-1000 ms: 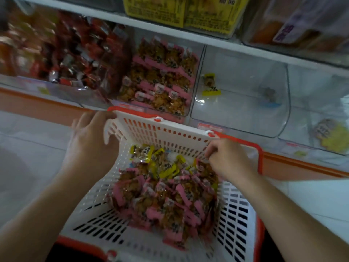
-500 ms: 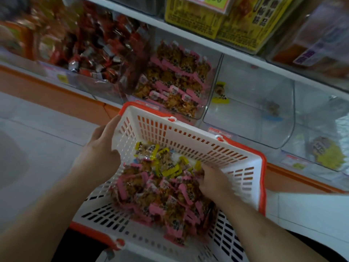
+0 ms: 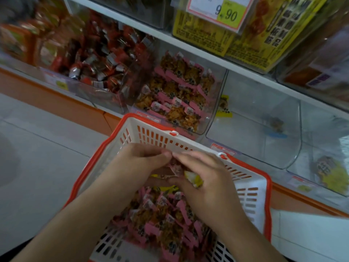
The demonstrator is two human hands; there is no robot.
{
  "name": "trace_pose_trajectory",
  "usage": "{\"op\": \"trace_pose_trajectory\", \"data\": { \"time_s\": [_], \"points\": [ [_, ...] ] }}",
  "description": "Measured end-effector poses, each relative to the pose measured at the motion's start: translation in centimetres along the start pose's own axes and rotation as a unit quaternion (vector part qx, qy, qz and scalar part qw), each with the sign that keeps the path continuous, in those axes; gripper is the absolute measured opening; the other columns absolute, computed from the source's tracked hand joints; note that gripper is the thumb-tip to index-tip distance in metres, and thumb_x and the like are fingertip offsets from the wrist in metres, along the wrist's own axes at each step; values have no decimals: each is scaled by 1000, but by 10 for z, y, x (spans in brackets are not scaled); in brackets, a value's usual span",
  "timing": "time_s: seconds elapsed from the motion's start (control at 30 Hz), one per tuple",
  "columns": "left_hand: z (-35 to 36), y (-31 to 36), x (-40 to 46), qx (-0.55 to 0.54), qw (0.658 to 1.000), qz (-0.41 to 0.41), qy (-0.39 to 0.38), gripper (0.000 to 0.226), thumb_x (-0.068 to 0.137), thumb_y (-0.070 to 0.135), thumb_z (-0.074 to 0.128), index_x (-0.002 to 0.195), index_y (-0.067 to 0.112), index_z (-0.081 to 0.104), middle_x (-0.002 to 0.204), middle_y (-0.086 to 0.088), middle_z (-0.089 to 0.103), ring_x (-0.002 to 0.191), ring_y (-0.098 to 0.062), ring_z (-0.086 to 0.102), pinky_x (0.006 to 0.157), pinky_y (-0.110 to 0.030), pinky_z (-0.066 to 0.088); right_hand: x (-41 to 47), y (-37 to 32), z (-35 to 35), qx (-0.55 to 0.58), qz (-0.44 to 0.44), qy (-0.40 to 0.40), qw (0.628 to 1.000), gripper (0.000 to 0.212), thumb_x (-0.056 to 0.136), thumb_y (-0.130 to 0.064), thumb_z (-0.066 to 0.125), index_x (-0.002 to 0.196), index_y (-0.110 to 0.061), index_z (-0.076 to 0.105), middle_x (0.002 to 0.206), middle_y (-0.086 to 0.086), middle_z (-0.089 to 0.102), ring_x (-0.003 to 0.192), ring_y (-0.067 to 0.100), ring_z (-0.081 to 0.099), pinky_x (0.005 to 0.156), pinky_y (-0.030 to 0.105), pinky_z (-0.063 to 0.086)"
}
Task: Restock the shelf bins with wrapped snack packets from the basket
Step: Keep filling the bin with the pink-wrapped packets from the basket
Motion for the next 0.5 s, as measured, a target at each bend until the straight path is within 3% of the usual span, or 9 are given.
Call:
{"op": "trace_pose_trajectory", "data": {
  "time_s": [0.1,0.17,0.27,0.3,0.37,0.47,0.5],
  "points": [
    [-5,1,11,-2,999,40,15,22,98,-2,63,116,2,75,103,-19,79,97,-33,77,79,-41,64,10,5,-12,90,21,-15,996,58,95,-25,79,146,-42,60,157,-31,42,150,-4,34,123,36,35],
    [-4,6,17,5,997,70,30,23,96,-3,64,114,5,75,102,-16,79,95,-30,77,73,-35,64,17,12,-26,180,60,21,982,56,94,-9,73,137,-43,64,153,-32,44,146,-5,40,122,36,37],
    [2,14,27,-7,995,92,25,21,95,-2,65,110,8,77,100,-16,80,92,-29,78,73,-33,64,29,24,-37,332,90,73,936,45,97,0,68,125,-35,71,133,-17,69,114,13,69,104,43,51],
    [4,15,31,-6,995,94,20,21,96,-1,65,109,10,78,101,-15,79,94,-30,77,75,-34,64,33,28,-38,368,103,85,920,40,99,1,66,122,-31,73,122,-12,75,101,22,72,93,39,54],
    [7,19,37,-6,995,94,19,23,96,-1,64,108,12,78,103,-15,79,98,-31,77,79,-36,65,41,35,-38,430,122,92,890,34,100,4,63,118,-23,74,114,0,79,94,22,73,82,33,57],
    [8,24,46,-12,995,96,23,23,96,-3,63,106,10,79,101,-16,79,94,-30,77,73,-32,64,49,44,-36,490,127,82,859,31,96,-4,57,118,-17,75,123,6,76,106,28,70,91,55,59],
    [8,25,48,-6,995,94,19,23,95,-4,63,104,11,79,99,-16,79,93,-29,78,72,-30,64,51,45,-37,494,129,80,856,31,96,-6,56,118,-16,76,126,4,76,106,28,69,91,56,59]
  ]
}}
Point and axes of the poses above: each hand's wrist, its own x-axis towards the middle knuckle, its own z-axis out of the palm, y = z × x, the point moved 4 cm from there along x, towards the middle knuckle
